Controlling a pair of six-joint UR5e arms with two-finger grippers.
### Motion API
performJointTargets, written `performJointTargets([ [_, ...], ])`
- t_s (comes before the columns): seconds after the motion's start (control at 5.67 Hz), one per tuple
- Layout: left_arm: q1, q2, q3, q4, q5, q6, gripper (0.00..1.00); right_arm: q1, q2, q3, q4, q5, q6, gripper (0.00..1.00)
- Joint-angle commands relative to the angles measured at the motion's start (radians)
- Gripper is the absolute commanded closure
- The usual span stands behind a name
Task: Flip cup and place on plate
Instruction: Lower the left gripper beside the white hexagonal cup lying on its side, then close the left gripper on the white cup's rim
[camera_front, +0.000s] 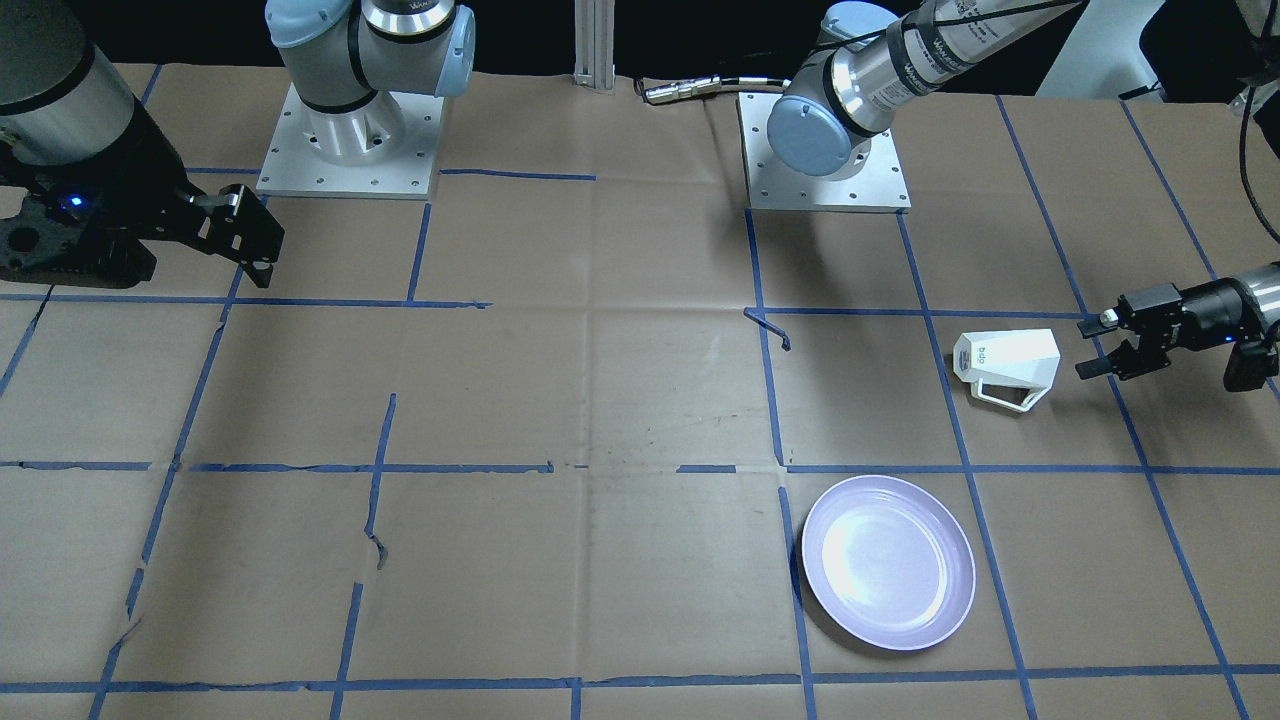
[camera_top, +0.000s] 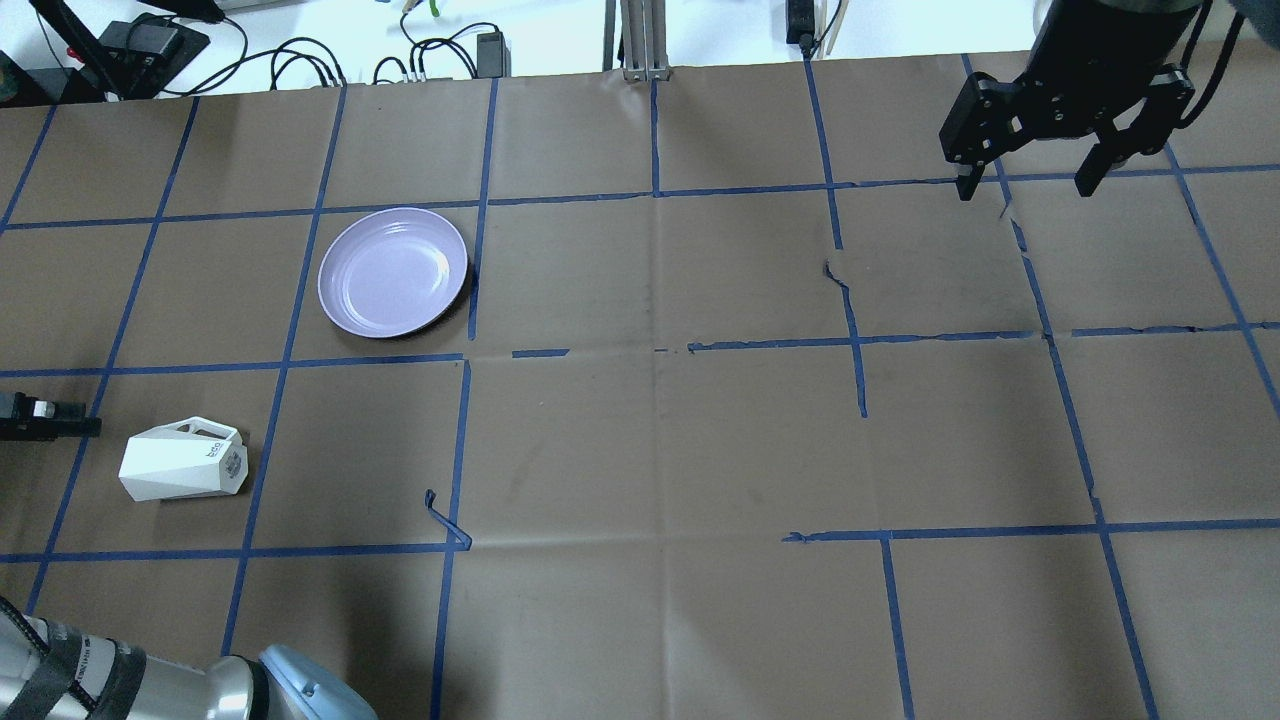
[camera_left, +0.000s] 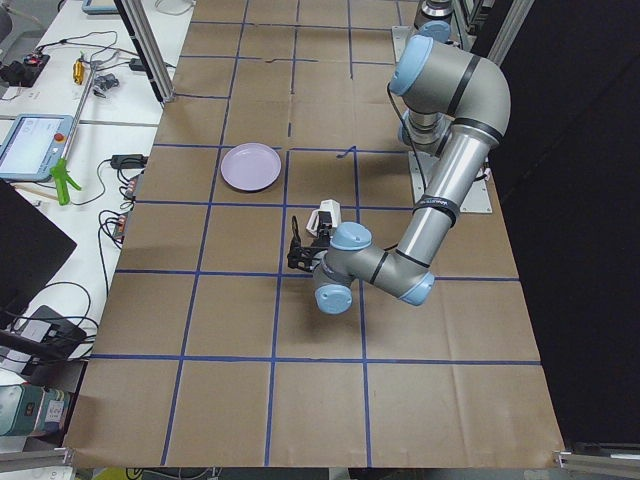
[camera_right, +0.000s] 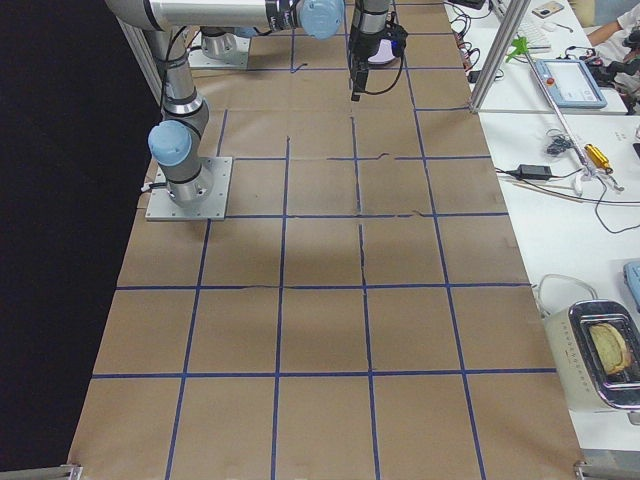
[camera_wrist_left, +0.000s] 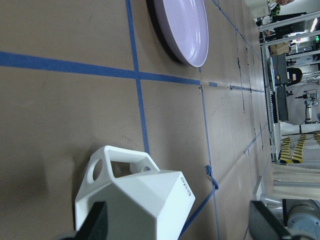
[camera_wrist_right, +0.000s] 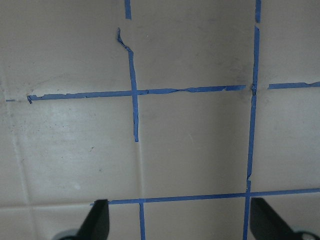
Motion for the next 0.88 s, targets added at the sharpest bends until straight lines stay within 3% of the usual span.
performJointTargets([
  [0.0,-0.026,-0.012,-0.027,-0.009,-0.005,0.008,0.09,0.0,0.0,0.0,0.0,0.0,0.0,0.0],
  [0.35,-0.026,-0.013,-0.057,-0.007,-0.008,0.047,0.81,0.0,0.0,0.0,0.0,0.0,0.0,0.0],
  [0.53,-0.026,-0.012,-0.057,-0.007,-0.008,0.04,0.96,0.0,0.0,0.0,0.0,0.0,0.0,0.0],
  [0.71,-0.026,-0.004,-0.057,-0.007,-0.013,0.038,1.0,0.0,0.0,0.0,0.0,0.0,0.0,0.0],
])
